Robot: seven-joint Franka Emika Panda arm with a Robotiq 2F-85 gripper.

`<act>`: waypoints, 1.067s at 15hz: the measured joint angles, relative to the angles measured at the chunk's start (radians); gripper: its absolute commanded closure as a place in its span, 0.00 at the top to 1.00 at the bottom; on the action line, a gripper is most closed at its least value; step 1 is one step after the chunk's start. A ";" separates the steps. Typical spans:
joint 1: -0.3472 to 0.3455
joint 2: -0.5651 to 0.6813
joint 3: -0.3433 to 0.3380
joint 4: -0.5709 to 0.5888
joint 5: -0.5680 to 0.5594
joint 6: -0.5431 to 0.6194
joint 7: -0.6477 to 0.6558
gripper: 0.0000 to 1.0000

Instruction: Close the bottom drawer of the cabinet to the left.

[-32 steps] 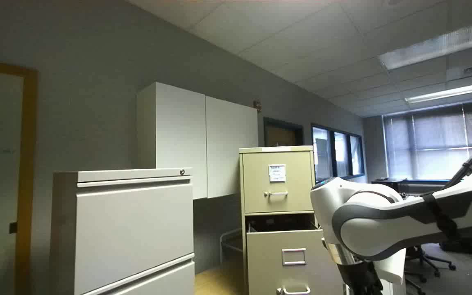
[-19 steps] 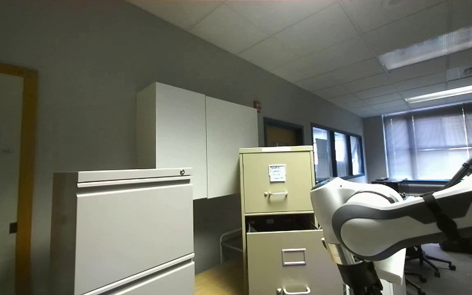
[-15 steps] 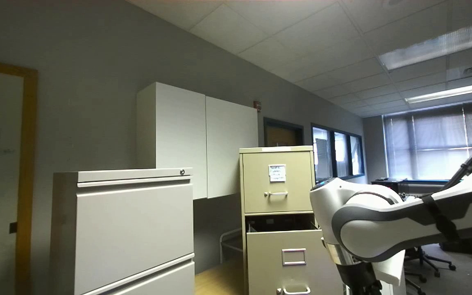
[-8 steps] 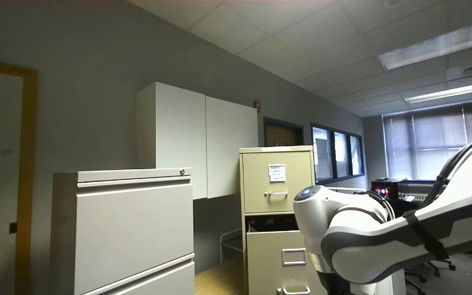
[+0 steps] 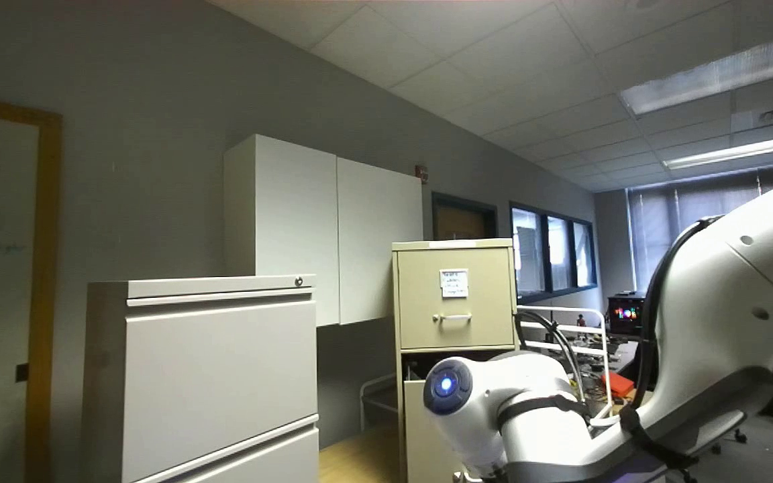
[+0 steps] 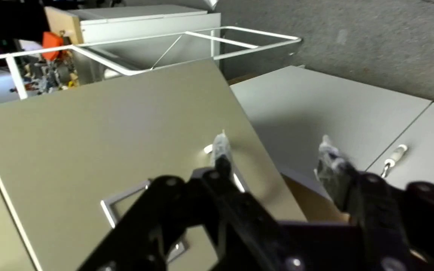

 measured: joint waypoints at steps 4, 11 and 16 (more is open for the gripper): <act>-0.016 0.131 0.036 0.064 -0.342 0.004 0.185 0.03; 0.112 0.330 -0.079 0.126 -0.804 -0.002 0.441 0.00; 0.113 0.456 -0.218 0.199 -1.017 0.040 0.555 0.00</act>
